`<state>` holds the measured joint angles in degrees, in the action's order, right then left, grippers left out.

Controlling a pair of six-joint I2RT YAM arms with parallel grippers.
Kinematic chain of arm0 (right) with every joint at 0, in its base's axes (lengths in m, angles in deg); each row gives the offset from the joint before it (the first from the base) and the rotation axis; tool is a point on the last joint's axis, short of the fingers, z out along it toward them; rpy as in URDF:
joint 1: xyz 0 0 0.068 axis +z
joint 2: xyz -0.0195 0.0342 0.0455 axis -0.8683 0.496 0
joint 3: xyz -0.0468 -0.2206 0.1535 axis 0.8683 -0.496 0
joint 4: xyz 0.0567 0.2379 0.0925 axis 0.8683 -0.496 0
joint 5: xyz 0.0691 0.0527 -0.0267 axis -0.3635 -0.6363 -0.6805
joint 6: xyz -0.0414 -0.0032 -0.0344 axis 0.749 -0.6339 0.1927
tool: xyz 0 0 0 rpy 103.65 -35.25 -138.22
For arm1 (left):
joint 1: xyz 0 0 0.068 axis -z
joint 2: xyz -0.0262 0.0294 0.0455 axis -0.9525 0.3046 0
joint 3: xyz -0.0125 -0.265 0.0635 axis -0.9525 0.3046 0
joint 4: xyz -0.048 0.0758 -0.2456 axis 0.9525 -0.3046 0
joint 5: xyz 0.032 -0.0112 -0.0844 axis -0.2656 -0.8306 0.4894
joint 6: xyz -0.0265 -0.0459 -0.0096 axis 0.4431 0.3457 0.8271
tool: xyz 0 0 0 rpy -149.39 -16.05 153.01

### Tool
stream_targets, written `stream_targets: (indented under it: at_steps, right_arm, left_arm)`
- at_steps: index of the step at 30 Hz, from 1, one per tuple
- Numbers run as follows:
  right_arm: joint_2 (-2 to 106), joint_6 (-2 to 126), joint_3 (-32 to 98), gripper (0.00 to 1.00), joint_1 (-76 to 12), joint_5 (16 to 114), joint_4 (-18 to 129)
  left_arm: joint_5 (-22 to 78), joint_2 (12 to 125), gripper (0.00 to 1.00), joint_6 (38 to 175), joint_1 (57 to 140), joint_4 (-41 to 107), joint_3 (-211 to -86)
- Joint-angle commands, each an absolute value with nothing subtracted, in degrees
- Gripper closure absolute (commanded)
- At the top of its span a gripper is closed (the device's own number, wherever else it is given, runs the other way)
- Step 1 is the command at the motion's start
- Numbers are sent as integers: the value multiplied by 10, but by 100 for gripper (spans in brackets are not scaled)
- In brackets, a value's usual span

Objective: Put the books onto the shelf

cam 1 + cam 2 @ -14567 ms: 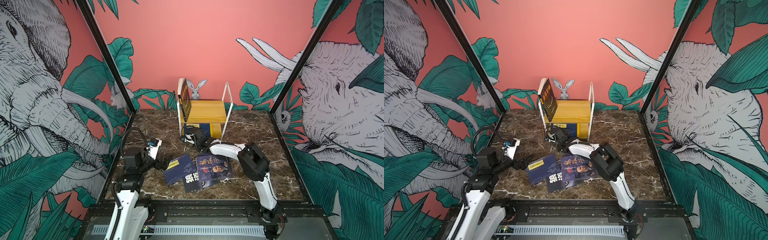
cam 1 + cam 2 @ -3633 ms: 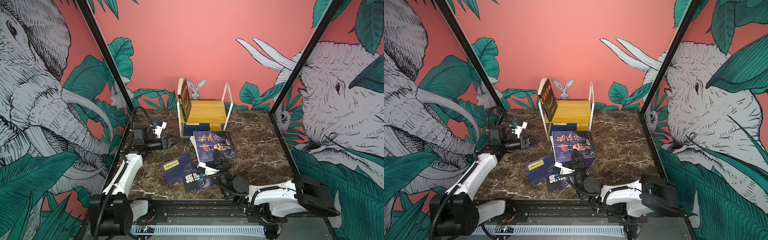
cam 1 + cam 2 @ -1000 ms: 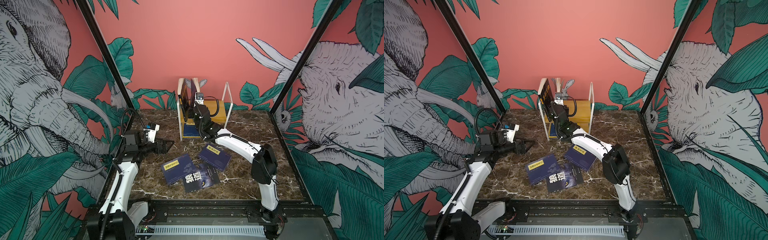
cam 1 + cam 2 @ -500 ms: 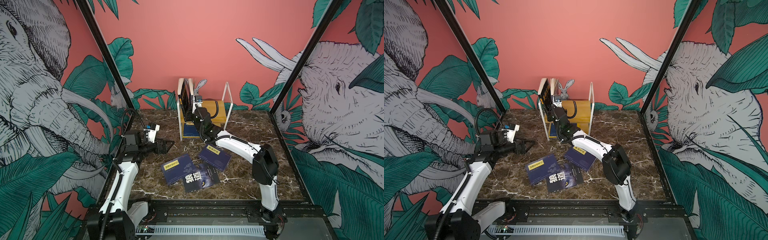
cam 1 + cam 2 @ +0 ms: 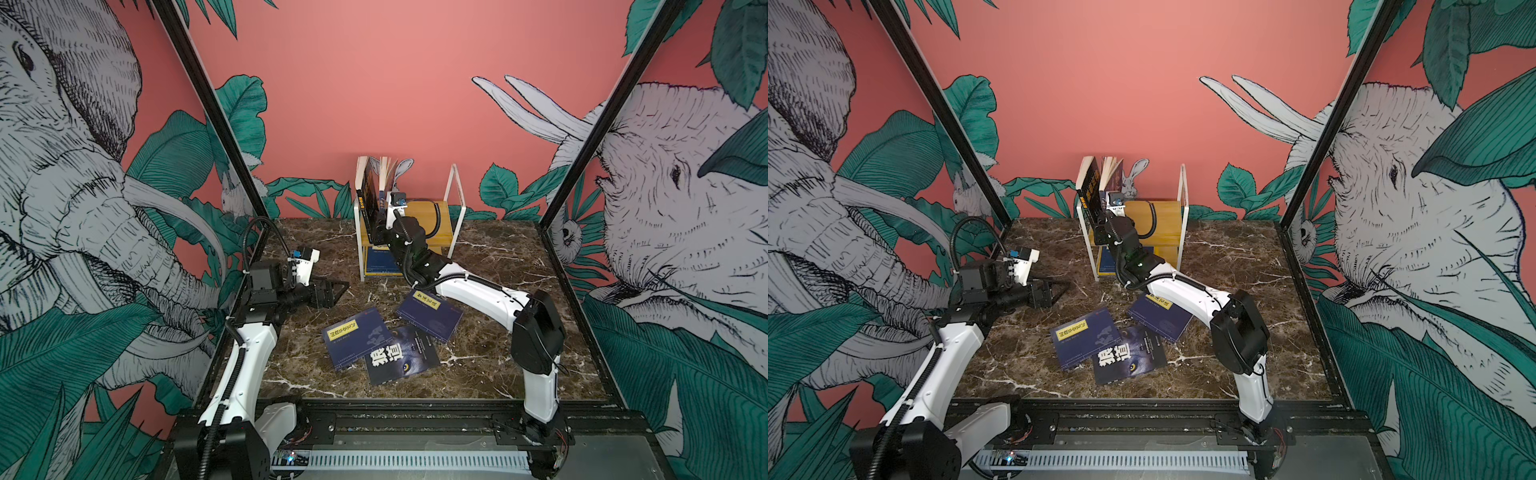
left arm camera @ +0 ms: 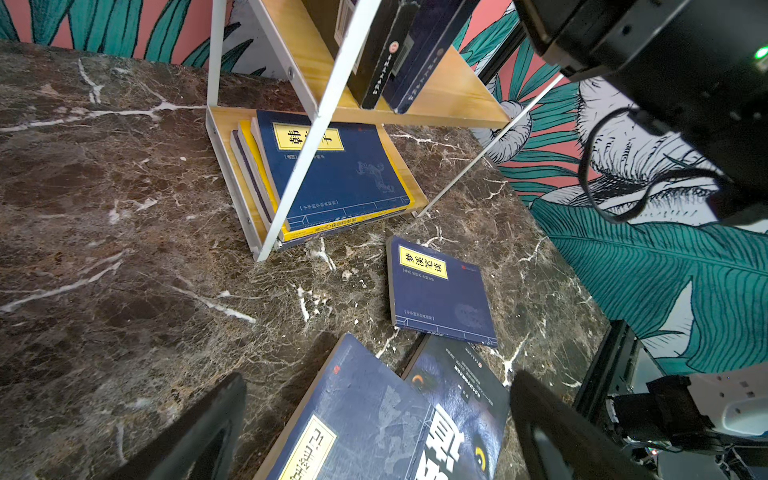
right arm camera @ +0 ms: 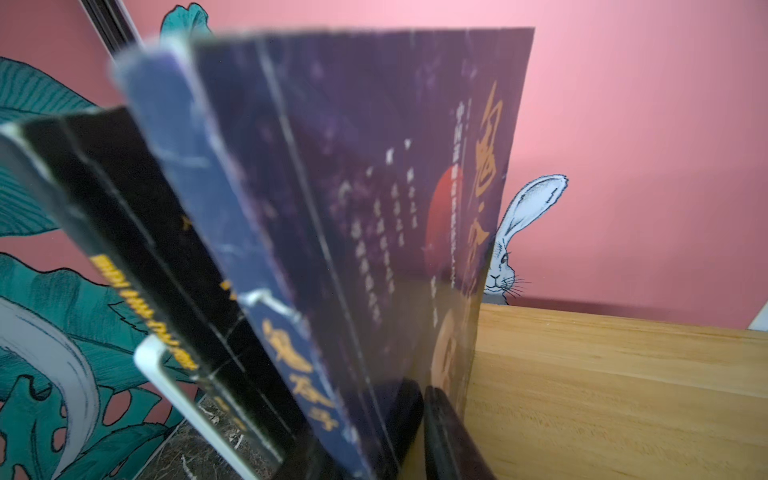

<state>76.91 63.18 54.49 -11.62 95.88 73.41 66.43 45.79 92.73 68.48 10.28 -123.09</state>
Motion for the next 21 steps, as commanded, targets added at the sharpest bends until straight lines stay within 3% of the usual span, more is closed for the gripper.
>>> stream_targets:
  at_steps: [1,13,21]
  right_arm:
    - [749,658,565,65,-106,943,745]
    - [757,691,600,64,-103,885,712]
    - [681,686,497,63,-95,875,741]
  left_arm:
    - [668,457,1,922,687,110,-1223]
    - [666,451,1,920,687,107,-1224]
    - [663,450,1,916,686,105,-1222]
